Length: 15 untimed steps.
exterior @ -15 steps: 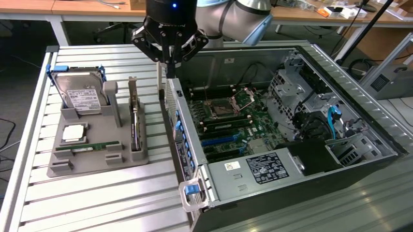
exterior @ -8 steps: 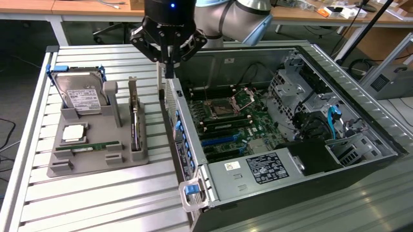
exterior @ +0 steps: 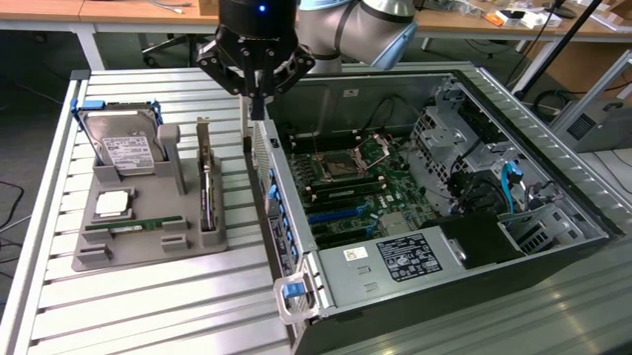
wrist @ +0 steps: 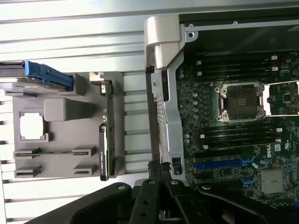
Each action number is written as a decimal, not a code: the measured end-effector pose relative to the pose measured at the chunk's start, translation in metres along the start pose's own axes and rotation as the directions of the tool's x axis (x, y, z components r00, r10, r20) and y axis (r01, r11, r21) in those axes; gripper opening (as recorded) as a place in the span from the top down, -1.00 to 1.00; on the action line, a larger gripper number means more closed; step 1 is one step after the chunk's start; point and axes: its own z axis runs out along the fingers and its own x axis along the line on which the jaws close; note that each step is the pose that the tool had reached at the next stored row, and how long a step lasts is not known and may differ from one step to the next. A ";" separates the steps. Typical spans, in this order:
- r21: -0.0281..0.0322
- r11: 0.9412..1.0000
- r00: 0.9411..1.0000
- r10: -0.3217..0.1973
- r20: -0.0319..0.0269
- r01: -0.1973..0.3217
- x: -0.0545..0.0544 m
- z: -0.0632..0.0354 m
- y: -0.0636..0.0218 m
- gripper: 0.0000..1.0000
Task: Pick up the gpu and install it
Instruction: 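Reach for the gpu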
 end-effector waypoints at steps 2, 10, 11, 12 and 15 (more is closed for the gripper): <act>0.000 1.000 1.000 0.000 0.000 0.000 0.001 0.0000 -0.0001 0.79; 0.000 1.000 1.000 0.000 0.000 0.000 0.004 -0.0001 -0.0003 0.79; 0.000 1.000 1.000 0.000 0.000 0.000 0.004 -0.0001 -0.0003 0.79; 0.000 1.000 1.000 0.000 0.000 0.000 0.005 -0.0001 -0.0004 0.79; 0.000 1.000 1.000 0.000 0.000 0.000 0.005 -0.0002 -0.0004 0.79</act>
